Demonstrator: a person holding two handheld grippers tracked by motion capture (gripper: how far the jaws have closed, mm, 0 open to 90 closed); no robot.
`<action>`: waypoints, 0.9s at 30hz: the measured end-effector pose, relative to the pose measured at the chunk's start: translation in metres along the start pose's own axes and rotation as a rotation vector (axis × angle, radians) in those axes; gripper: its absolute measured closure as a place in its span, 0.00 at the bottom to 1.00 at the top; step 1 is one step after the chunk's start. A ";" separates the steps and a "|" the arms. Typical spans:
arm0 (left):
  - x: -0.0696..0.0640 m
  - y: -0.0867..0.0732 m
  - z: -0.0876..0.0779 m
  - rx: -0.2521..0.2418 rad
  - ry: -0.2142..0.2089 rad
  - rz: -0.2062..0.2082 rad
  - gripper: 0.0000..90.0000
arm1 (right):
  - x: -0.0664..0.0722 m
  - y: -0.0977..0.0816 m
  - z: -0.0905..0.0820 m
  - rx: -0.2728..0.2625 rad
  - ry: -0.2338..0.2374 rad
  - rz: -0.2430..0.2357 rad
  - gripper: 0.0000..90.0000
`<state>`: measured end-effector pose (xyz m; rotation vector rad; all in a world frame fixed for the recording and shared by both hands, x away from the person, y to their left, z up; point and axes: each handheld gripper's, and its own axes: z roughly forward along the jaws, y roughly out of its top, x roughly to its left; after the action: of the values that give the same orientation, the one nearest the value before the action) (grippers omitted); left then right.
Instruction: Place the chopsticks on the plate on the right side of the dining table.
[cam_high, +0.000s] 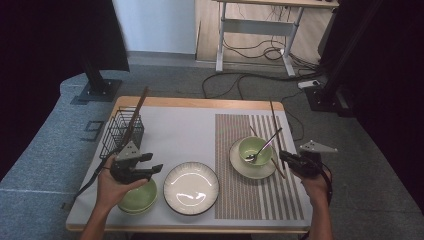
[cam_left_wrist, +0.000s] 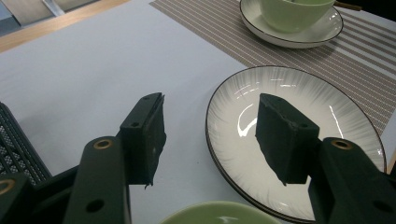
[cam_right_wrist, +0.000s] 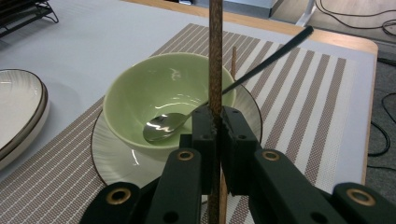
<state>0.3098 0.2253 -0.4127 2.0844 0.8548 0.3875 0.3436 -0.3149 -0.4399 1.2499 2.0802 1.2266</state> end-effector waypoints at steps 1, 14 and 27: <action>0.000 0.000 0.000 0.000 0.001 0.000 0.47 | -0.001 0.000 0.000 0.001 -0.001 0.001 0.95; 0.000 0.000 0.002 0.009 0.005 0.003 0.47 | -0.014 -0.010 0.003 0.027 -0.050 0.050 0.95; -0.002 0.000 0.003 0.018 0.005 0.005 0.47 | -0.027 -0.021 0.007 0.054 -0.088 0.112 0.95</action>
<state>0.3103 0.2222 -0.4150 2.1029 0.8589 0.3892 0.3518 -0.3394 -0.4634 1.4355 2.0171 1.1470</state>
